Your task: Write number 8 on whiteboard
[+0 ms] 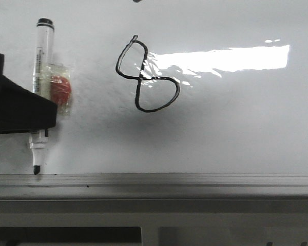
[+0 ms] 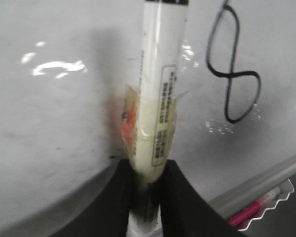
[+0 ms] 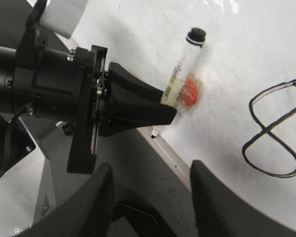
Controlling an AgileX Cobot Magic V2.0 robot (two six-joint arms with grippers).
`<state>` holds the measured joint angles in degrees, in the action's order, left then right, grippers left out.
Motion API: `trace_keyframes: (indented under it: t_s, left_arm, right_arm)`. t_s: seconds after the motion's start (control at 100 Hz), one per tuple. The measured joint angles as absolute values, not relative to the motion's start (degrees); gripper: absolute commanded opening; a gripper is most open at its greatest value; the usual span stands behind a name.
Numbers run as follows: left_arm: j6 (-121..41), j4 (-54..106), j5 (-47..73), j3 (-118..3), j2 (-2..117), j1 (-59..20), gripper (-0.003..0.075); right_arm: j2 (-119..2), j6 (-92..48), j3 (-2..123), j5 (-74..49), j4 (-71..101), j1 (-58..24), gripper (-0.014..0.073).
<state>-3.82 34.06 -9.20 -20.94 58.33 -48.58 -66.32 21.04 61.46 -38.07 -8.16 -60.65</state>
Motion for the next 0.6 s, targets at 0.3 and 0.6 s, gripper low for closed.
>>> trace_keyframes:
  t_s: [0.3,0.6]
  left_arm:
    - [-3.82,35.96,-7.91,-20.98,58.22,-46.32,-0.0020]
    - [-3.82,34.19,-7.80,-20.98,58.22,-46.18,0.0167]
  right_arm:
    - [-66.20,21.30,61.46,-38.07,-7.77,-60.65,0.0308]
    - [-66.20,21.43,61.46,-38.07,-7.64,-60.65,0.0308]
